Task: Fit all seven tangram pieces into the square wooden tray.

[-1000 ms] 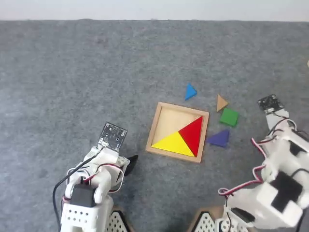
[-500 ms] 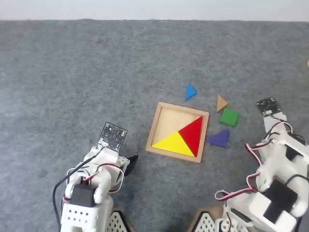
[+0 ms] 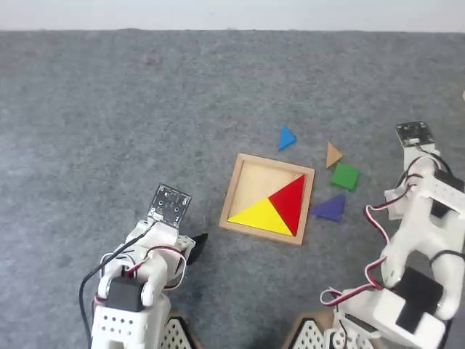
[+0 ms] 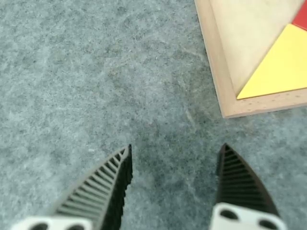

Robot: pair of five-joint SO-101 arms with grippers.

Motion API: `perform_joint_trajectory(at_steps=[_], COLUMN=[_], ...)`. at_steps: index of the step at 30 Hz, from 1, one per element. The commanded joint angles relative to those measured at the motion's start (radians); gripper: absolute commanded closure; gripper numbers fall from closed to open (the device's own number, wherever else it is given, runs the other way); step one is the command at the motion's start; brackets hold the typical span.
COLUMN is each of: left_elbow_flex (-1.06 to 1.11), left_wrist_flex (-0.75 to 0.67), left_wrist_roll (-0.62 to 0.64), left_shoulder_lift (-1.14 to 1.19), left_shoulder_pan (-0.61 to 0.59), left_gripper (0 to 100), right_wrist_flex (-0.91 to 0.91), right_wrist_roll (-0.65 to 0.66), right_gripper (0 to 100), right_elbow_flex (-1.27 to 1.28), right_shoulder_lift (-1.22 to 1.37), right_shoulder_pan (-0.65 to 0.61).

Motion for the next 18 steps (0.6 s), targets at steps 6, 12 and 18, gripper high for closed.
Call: perform_joint_trajectory(at_steps=[6, 12, 18], left_elbow_flex=[-0.012, -0.012, -0.012], left_wrist_flex=[0.005, 0.005, 0.005], left_wrist_roll=[0.006, 0.006, 0.006], left_shoulder_lift=[-0.017, -0.017, -0.017], left_shoulder_pan=[0.008, 0.008, 0.008], left_gripper=[72, 72, 72], right_wrist_flex=[-0.025, -0.027, -0.024], right_wrist_roll=[-0.009, -0.005, -0.011], right_gripper=[77.2, 77.2, 77.2], right_elbow_flex=[-0.241, -0.321, -0.310], right_shoulder_lift=[0.271, 0.387, 0.348], right_shoulder_pan=[0.030, 0.038, 0.047])
